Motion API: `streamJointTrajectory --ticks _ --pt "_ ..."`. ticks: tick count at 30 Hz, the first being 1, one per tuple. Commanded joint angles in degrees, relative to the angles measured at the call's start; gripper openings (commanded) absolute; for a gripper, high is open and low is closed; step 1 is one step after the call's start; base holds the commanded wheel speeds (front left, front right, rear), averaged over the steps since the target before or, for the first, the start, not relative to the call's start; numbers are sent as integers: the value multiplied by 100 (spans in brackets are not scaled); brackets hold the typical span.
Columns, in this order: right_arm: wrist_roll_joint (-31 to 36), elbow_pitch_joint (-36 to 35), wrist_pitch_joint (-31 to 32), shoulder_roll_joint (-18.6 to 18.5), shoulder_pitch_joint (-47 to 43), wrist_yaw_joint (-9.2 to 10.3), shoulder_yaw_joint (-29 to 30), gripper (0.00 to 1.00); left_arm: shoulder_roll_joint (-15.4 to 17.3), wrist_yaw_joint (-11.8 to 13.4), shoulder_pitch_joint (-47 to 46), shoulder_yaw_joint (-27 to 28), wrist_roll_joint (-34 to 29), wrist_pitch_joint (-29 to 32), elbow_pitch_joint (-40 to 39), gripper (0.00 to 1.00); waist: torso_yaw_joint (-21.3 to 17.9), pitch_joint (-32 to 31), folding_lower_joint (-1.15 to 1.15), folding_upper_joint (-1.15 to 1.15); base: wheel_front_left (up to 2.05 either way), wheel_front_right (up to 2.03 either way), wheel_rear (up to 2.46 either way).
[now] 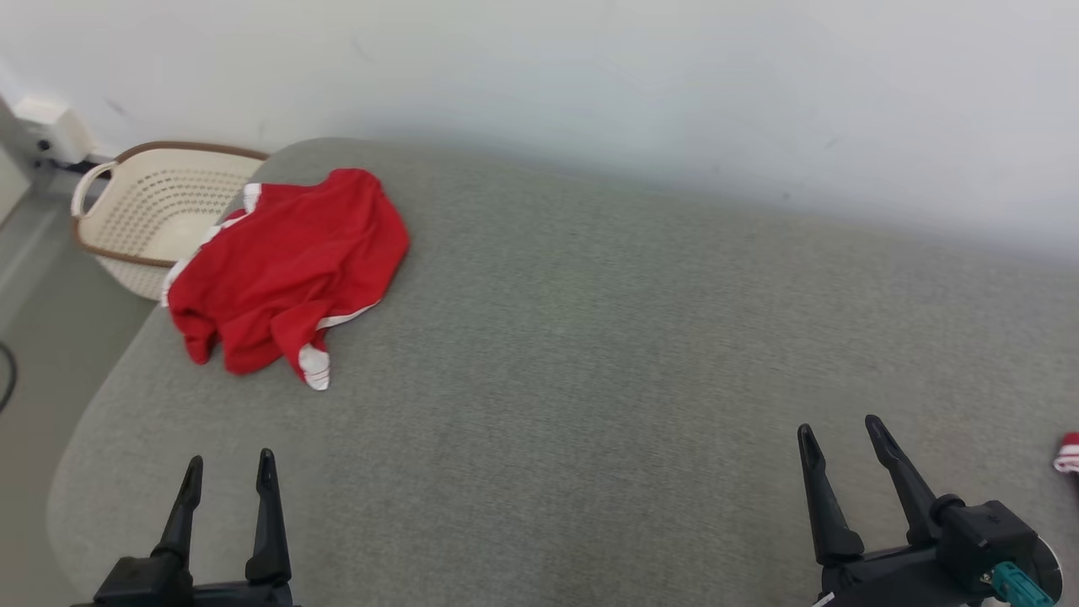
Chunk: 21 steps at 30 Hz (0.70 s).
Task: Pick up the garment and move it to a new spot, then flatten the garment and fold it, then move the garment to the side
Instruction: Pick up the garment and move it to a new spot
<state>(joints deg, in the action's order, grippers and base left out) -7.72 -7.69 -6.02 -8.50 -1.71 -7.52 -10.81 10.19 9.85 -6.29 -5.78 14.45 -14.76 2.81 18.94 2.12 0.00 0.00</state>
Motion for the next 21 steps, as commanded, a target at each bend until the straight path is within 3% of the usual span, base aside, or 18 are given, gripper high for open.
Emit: streamJointTrajectory --ticks 1,21 --pt "-53 24 -10 20 40 6 -14 100 -14 4 77 7 2 -30 -26 100 420 22 0 0 0 0 0" --pt "-109 72 -40 39 -6 7 -27 100 4 -31 -72 112 -44 -41 -174 100 450 38 0 0 0 0 0"
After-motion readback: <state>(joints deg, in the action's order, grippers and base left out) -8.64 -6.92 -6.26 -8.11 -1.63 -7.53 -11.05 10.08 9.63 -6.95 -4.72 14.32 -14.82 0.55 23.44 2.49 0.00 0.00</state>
